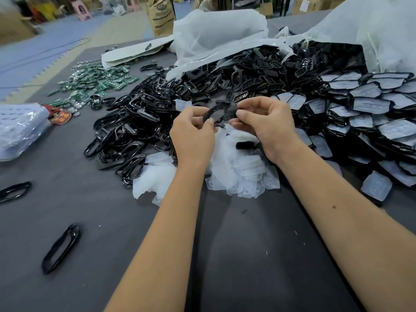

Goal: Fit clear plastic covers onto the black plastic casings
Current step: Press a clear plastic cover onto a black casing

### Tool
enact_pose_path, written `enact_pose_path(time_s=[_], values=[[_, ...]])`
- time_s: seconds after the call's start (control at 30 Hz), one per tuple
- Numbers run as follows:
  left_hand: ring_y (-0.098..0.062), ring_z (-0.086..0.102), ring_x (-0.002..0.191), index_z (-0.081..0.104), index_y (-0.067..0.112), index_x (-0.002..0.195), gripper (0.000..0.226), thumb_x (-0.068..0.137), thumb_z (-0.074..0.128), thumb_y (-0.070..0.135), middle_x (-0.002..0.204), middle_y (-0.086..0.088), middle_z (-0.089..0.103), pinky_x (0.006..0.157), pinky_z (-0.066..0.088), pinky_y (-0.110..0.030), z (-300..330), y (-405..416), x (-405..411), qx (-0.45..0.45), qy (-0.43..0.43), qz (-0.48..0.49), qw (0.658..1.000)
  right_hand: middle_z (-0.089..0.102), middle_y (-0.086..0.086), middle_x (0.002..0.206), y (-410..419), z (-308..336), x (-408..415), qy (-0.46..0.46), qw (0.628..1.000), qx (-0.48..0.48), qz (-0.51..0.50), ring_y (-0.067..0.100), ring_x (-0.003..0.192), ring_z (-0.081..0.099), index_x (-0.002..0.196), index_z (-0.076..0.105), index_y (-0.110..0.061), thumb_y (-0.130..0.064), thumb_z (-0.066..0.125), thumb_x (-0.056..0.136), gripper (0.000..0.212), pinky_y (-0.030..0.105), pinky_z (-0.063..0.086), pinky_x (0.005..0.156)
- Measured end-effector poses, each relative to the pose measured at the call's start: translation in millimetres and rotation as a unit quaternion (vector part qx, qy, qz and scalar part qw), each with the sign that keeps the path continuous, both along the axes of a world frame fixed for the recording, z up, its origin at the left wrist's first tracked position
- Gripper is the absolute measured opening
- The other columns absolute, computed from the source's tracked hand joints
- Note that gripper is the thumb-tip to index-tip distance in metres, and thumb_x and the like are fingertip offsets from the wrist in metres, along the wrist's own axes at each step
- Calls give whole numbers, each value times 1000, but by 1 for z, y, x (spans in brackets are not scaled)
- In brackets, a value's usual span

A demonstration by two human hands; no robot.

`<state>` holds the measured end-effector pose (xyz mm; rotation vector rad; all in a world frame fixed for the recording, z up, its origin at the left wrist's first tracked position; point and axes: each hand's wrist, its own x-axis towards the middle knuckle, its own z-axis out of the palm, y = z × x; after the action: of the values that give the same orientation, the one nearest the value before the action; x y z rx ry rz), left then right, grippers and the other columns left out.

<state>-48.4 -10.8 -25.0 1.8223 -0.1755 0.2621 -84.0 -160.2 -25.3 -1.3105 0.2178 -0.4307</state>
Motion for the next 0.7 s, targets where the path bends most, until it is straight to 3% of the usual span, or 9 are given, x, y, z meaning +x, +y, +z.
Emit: enact_pose_path(time_s=[0.2,0.33,0.4,0.57,0.7], values=[[-14,74,67,76,23,98,27,92,65,-1,76,-3,74,80,63,-39,-4,-1,2,-57,-1,-23,998,72,5,80,0,-3,-1,-27,999,-10,14,16,71,67,92,74,-8,4,75,88,13,24,54,66],[-13,75,68,78,16,107,30,92,61,-4,84,-8,75,75,61,-28,-9,-3,10,-52,7,-40,998,78,15,109,-2,-4,-1,-54,997,39,35,28,96,76,102,64,-6,6,60,98,13,28,56,70],[-13,75,68,78,18,105,31,91,62,-5,82,-7,74,75,62,-29,-12,-3,11,-48,4,-37,998,77,18,111,-2,-6,0,-69,995,57,41,33,100,77,101,57,-9,7,53,101,16,28,57,65],[-13,76,69,75,20,100,28,88,64,-3,78,-2,75,77,62,-35,-14,-4,12,-53,9,-29,998,77,18,97,-2,-10,1,-80,996,14,22,23,78,71,105,57,-6,7,54,101,14,24,47,56],[-14,76,70,76,24,97,32,88,63,-4,80,-4,76,82,63,-42,-14,-4,11,-53,14,-34,998,62,-3,74,-1,-12,5,-73,995,-74,-1,7,61,51,118,73,-15,-1,53,105,28,22,39,51]])
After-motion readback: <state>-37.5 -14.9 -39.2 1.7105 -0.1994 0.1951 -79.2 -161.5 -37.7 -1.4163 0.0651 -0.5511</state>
